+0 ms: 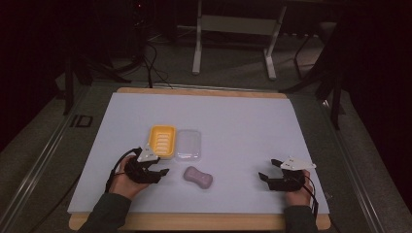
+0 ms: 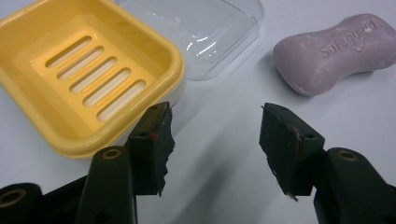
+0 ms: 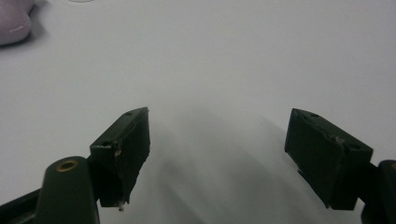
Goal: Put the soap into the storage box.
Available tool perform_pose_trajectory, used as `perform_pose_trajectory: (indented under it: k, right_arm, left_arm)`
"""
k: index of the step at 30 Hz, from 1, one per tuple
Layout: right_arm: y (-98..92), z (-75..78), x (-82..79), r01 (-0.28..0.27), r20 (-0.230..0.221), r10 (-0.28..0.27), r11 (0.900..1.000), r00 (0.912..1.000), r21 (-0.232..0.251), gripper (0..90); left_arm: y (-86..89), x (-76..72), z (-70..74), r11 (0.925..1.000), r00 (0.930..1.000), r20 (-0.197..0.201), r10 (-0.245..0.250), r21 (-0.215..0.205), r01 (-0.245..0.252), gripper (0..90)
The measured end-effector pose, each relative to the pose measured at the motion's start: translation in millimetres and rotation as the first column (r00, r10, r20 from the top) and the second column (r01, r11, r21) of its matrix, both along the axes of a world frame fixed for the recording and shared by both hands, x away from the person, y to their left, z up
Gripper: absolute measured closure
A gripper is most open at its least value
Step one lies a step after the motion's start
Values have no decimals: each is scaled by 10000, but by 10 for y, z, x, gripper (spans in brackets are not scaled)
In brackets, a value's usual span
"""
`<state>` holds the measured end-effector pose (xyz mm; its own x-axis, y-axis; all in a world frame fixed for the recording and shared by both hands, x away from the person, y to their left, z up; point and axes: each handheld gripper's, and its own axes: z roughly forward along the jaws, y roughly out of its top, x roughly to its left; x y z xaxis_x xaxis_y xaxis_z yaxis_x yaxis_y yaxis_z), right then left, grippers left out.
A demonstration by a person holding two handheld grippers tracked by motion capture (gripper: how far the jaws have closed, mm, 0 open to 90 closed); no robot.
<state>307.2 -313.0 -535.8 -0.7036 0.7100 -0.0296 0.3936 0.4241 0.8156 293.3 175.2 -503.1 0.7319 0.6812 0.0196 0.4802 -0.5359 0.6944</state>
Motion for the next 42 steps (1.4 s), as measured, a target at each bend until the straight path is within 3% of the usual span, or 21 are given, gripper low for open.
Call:
perform_pose_trajectory:
  k: [11, 19, 25, 42]
  right_arm:
    - [4, 2, -16, 33, 186, -32, 10000, 9998, -34, 202]
    - [-4, 4, -21, 64, 231, -64, 10000, 9997, 2, 201]
    - [-6, 3, -20, 80, 240, -81, 10000, 9997, 15, 201]
    - [-3, 4, -28, 100, 303, -100, 9999, 9995, 6, 194]
  left_arm:
    - [-82, 24, 57, 9983, 9989, 14, -478, 334, 477, 441]
    - [-158, 78, 143, 9928, 9954, 9, -961, 716, 958, 450]
    - [-190, 119, 189, 9913, 9935, -17, -1139, 659, 1137, 454]
    - [-349, 181, 315, 9734, 9804, 110, -1969, 1215, 1942, 452]
